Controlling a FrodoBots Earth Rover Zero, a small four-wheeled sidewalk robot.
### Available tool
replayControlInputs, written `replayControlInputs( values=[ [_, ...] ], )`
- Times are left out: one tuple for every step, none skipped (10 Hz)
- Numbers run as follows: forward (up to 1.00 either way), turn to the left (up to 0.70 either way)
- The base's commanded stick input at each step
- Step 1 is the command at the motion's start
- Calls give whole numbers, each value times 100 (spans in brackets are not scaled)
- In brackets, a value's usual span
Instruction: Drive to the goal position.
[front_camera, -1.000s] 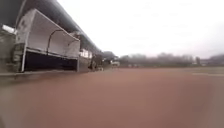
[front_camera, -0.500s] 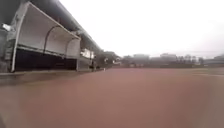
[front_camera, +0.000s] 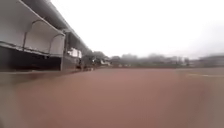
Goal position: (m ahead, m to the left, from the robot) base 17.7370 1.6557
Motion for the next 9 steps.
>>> replayControlInputs(
  values=[
    [100, 0],
    [100, 0],
    [100, 0],
    [100, 0],
    [100, 0],
    [100, 0],
    [100, 0],
    [100, 0],
    [100, 0]
  ],
)
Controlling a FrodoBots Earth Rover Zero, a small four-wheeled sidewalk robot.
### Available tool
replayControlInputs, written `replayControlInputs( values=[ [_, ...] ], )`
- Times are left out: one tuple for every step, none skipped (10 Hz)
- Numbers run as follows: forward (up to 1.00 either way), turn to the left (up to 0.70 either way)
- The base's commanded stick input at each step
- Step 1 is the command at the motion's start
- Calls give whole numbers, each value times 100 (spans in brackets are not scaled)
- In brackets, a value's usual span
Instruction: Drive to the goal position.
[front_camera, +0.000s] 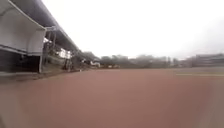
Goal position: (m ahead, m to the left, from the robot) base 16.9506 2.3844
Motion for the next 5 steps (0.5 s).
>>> replayControlInputs(
  values=[
    [100, 0],
    [100, 0],
    [100, 0],
    [100, 0],
    [100, 0]
  ],
)
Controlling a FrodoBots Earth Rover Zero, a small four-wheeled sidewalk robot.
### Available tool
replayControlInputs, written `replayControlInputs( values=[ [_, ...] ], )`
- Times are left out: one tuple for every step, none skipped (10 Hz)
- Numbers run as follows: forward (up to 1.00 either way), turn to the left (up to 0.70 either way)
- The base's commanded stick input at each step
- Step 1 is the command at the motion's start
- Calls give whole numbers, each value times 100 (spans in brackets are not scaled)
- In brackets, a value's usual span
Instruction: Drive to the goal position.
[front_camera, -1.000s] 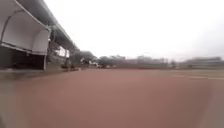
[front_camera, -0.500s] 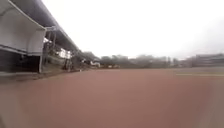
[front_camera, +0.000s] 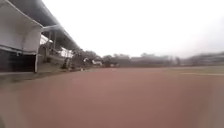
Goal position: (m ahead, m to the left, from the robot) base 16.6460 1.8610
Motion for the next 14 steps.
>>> replayControlInputs(
  values=[
    [100, 0],
    [100, 0],
    [100, 0],
    [100, 0],
    [100, 0],
    [100, 0],
    [100, 0],
    [100, 0],
    [100, 0],
    [100, 0],
    [100, 0],
    [100, 0],
    [100, 0],
    [100, 0]
  ],
)
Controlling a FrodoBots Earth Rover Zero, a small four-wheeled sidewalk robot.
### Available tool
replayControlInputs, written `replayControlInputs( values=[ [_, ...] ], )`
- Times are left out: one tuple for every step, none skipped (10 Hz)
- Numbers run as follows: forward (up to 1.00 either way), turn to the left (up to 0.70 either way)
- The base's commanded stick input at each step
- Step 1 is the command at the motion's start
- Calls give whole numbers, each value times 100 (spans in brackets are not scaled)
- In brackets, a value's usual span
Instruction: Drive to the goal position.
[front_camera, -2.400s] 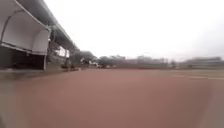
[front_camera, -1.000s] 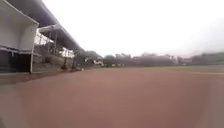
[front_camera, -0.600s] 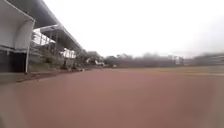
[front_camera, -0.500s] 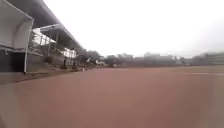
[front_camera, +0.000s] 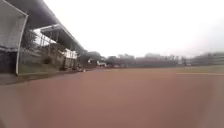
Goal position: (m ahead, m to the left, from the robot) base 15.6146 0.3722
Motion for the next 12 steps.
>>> replayControlInputs(
  values=[
    [100, 0],
    [100, 0],
    [100, 0],
    [100, 0],
    [100, 0],
    [100, 0],
    [100, 0],
    [100, 0],
    [100, 0],
    [100, 0],
    [100, 0],
    [100, 0]
  ],
)
